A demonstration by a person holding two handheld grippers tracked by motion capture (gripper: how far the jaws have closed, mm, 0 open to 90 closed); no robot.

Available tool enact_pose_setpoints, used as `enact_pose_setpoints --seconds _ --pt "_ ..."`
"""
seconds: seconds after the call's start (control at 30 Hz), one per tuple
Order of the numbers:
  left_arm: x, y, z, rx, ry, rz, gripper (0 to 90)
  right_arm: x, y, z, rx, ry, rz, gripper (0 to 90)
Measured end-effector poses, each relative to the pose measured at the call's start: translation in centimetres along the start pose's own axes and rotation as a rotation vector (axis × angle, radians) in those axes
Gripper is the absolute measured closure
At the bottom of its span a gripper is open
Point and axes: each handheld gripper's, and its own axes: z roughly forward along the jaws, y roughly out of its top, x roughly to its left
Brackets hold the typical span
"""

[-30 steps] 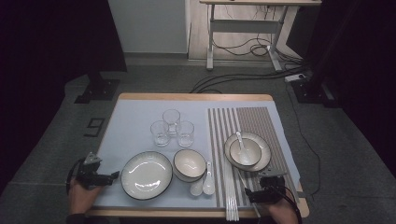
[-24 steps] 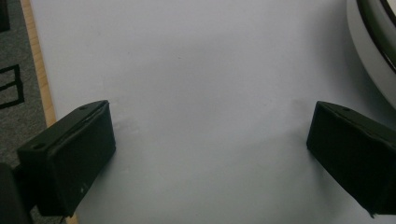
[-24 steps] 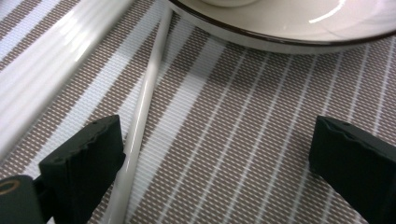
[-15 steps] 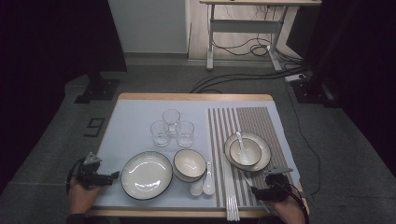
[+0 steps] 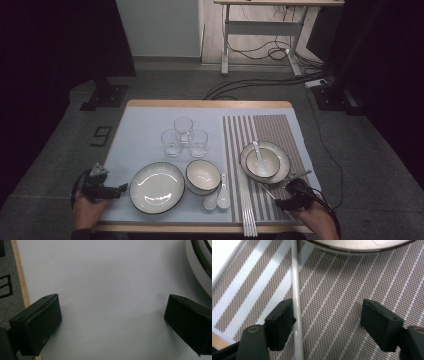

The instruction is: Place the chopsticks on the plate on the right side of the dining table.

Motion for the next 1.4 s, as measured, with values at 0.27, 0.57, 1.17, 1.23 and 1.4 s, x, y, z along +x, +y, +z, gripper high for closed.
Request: enact_pose_setpoints --seconds 0.27,0.57,1.17,1.23,1.4 --pt "0.0 0.0 0.0 0.000 0.000 0.001 0.9 -0.1 1.0 -0.3 0.113 0.019 -0.054 38.3" --pt "0.0 0.0 0.0 0.000 0.000 0.001 0.9 -0.1 2.3 -0.3 0.249 0.002 -0.156 47.6" --pt "0.0 0.0 0.0 -0.002 0.000 0.000 0.9 0.1 4.2 0.3 0.404 0.046 -0.221 79.8" --pt "0.0 0.0 0.0 -0.002 0.000 0.000 0.9 0.0 4.3 0.4 0.407 0.058 -0.218 80.9" --pt "0.0 0.0 0.0 -0.002 0.000 0.001 0.9 -0.2 4.5 0.4 0.419 0.071 -0.216 83.2"
